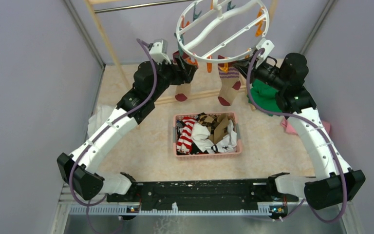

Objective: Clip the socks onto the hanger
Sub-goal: Open the clamp at the hanger.

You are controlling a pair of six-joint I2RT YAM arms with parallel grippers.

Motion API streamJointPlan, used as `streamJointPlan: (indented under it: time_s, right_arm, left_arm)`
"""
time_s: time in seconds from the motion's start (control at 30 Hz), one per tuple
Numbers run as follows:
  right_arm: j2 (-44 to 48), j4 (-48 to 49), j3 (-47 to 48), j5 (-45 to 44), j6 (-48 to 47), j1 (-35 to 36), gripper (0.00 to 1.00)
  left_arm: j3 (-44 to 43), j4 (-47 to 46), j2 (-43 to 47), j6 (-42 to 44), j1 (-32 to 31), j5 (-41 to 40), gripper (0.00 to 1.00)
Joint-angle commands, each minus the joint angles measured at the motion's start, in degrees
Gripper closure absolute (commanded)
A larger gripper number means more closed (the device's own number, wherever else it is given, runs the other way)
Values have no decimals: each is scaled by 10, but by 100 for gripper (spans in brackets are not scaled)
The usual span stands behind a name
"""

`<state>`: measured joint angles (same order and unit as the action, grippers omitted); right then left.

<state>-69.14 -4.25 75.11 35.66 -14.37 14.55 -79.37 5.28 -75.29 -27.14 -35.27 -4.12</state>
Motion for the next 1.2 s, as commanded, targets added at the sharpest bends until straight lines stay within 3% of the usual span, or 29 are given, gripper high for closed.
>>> streamJointPlan:
  time_s: [0.0,1.17]
  right_arm:
    - [-1,23,29,4,5,12,100]
    - [-4,21,26,2,4,24,100]
  left_arm:
    - [-9,-31,-12,-13,-3,-7,25]
    - [-37,-86,-61,-53,-42,-103,23]
